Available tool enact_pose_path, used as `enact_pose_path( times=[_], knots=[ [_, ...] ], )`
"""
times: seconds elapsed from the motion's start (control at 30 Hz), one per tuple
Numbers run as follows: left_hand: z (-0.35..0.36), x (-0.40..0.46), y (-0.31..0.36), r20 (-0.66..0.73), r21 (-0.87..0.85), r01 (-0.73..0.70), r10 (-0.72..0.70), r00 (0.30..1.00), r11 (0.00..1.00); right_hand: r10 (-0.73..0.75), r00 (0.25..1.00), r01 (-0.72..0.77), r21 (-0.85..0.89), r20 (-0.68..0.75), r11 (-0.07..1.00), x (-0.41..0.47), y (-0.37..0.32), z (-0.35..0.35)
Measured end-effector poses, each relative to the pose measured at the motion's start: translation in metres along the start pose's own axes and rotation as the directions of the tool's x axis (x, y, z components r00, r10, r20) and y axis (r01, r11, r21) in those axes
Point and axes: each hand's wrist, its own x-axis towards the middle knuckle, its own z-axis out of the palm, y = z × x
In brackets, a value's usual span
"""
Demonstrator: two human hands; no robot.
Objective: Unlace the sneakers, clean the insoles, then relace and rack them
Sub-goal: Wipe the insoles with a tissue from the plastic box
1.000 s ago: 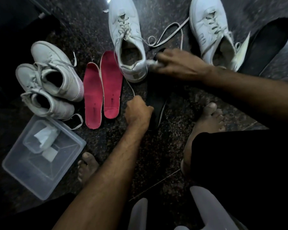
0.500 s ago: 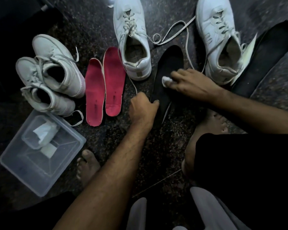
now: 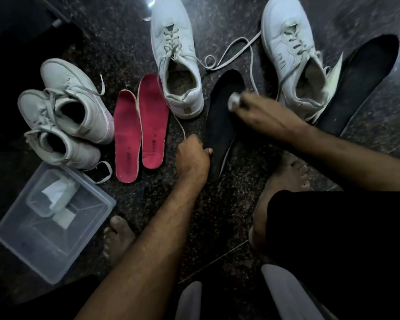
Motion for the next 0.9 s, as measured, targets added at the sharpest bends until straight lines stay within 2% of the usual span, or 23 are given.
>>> enact_pose_path(
  times=[0.07,0.1,0.13,0.2,0.23,0.3,0.37,0.47,0.53,0.57,0.6,0.63,0.73,0.77,0.83,0.9],
  knots=[
    [0.001,-0.001,0.000,0.000,0.020,-0.009,0.009,1.000,1.000,-0.227,0.974,0.228,-0.019,0.024,0.974,-0.005,-0.011,0.003],
    [0.001,-0.001,0.001,0.005,0.028,-0.013,0.013,1.000,1.000,-0.133,0.991,0.134,-0.023,0.022,0.991,-0.005,-0.006,0.005],
    [0.000,-0.001,0.001,0.011,0.035,-0.015,0.015,1.000,0.999,0.034,0.999,-0.034,-0.002,0.025,0.999,-0.005,0.000,0.004],
    [-0.002,0.000,0.000,0.019,0.049,-0.033,0.032,0.999,0.998,0.325,0.945,-0.324,0.048,-0.035,0.945,0.000,0.008,0.001],
    [-0.003,0.000,-0.001,0.019,0.052,-0.067,0.066,0.998,0.996,0.365,0.930,-0.362,0.063,-0.048,0.930,0.001,0.008,0.000],
    [-0.004,-0.003,-0.001,-0.011,0.047,-0.206,0.207,0.978,0.977,0.260,0.966,-0.260,0.017,-0.013,0.966,-0.004,0.000,-0.007],
    [-0.006,-0.007,-0.002,-0.101,0.060,-0.397,0.402,0.910,0.916,0.183,0.980,-0.178,0.061,-0.081,0.982,-0.009,-0.010,-0.008],
    [-0.014,-0.013,-0.001,-0.221,0.208,-0.612,0.646,0.731,0.763,0.326,0.928,-0.278,0.247,-0.181,0.928,-0.010,-0.019,-0.020],
    [-0.017,-0.017,0.004,-0.245,0.399,-0.667,0.774,0.584,0.629,0.317,0.923,-0.256,0.269,-0.217,0.928,-0.010,-0.023,-0.027],
    [-0.017,-0.018,0.007,-0.242,0.470,-0.667,0.812,0.532,0.578,0.296,0.928,-0.241,0.242,-0.226,0.940,-0.011,-0.024,-0.029],
    [-0.016,-0.018,0.010,-0.232,0.520,-0.653,0.827,0.512,0.550,0.292,0.933,-0.251,0.203,-0.208,0.946,-0.011,-0.022,-0.028],
    [-0.013,-0.018,0.013,-0.215,0.550,-0.630,0.822,0.527,0.548,0.314,0.934,-0.283,0.179,-0.172,0.942,-0.011,-0.017,-0.025],
    [-0.001,-0.020,0.016,-0.173,0.531,-0.548,0.715,0.677,0.647,0.447,0.895,-0.443,0.130,0.003,0.887,-0.015,-0.001,-0.015],
    [0.003,-0.022,0.014,-0.165,0.496,-0.535,0.679,0.715,0.684,0.458,0.889,-0.456,0.114,0.008,0.883,-0.017,0.002,-0.013],
    [0.007,-0.028,0.008,-0.153,0.388,-0.551,0.641,0.753,0.739,0.407,0.912,-0.402,0.100,-0.038,0.910,-0.021,-0.001,-0.011],
    [0.004,-0.028,0.006,-0.189,0.214,-0.599,0.635,0.749,0.771,0.331,0.939,-0.312,0.175,-0.093,0.934,-0.021,-0.009,-0.012]
  ],
)
